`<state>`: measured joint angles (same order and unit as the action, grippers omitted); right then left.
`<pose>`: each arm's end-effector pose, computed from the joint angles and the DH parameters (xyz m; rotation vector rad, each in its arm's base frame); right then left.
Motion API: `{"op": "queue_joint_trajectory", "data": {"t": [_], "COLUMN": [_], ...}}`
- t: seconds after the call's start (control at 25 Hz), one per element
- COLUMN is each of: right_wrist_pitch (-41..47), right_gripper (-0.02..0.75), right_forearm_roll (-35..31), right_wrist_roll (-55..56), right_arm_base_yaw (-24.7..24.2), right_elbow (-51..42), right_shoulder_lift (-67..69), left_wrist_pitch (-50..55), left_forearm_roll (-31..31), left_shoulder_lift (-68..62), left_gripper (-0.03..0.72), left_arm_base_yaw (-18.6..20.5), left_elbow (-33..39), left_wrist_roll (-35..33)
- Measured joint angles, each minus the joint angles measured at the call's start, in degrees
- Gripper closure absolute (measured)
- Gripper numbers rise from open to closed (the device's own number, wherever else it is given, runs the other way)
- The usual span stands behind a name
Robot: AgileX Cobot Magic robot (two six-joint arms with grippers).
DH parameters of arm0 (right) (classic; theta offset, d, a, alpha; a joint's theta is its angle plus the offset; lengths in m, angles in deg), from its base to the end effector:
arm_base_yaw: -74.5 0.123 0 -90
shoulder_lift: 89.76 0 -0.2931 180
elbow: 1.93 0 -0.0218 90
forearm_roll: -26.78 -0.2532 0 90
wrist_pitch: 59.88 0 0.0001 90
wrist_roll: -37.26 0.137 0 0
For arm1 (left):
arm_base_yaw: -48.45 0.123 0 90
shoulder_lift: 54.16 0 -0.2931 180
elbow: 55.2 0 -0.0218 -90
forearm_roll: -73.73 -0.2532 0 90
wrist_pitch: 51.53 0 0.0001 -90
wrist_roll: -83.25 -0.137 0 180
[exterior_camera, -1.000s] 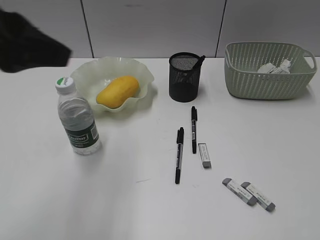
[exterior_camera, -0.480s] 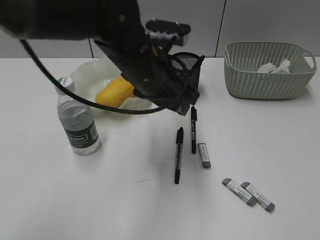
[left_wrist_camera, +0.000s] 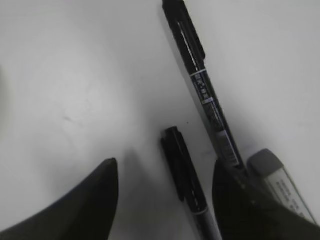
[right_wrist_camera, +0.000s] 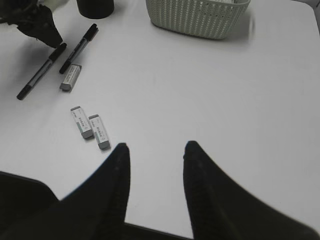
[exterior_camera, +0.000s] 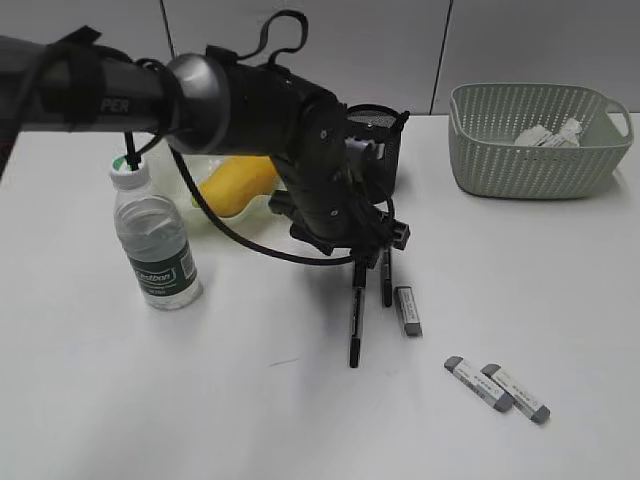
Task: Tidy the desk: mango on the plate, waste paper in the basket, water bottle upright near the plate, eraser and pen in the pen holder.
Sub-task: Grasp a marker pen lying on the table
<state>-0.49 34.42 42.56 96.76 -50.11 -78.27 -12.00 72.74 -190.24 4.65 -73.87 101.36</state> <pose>0.0425 0.0004 0.2623 -0.3061 2.0505 0.1346 0.3616 -0.3446 0.1030 0.6322 2.7035 -0.2750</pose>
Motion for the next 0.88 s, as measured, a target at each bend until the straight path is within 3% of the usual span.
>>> {"op": "queue_joint_trajectory", "data": {"t": [0.2, 0.44, 0.68, 0.88], "right_wrist_pitch": [0.0, 0.0, 0.0, 0.0], "right_gripper": [0.439, 0.439, 0.439, 0.439], "right_forearm_roll": [0.0, 0.0, 0.0, 0.0], "right_wrist_roll": [0.0, 0.0, 0.0, 0.0], "right_arm_base_yaw": [0.0, 0.0, 0.0, 0.0], "right_elbow": [0.0, 0.0, 0.0, 0.0], "right_shoulder_lift": [0.0, 0.0, 0.0, 0.0], "left_wrist_pitch": [-3.2, -2.7, -2.4, -4.7], "left_forearm_roll": [-1.8, -9.4, -11.4, -11.4], "left_shoulder_lift": [-2.3, -3.9, -3.9, -1.0], "left_gripper": [0.277, 0.353, 0.587, 0.583], "left_arm_base_yaw": [-1.5, -3.4, -3.6, -3.6], "left_elbow": [-0.3, -0.4, -0.4, -0.3], "left_wrist_roll": [0.2, 2.0, 3.0, 3.0]}}
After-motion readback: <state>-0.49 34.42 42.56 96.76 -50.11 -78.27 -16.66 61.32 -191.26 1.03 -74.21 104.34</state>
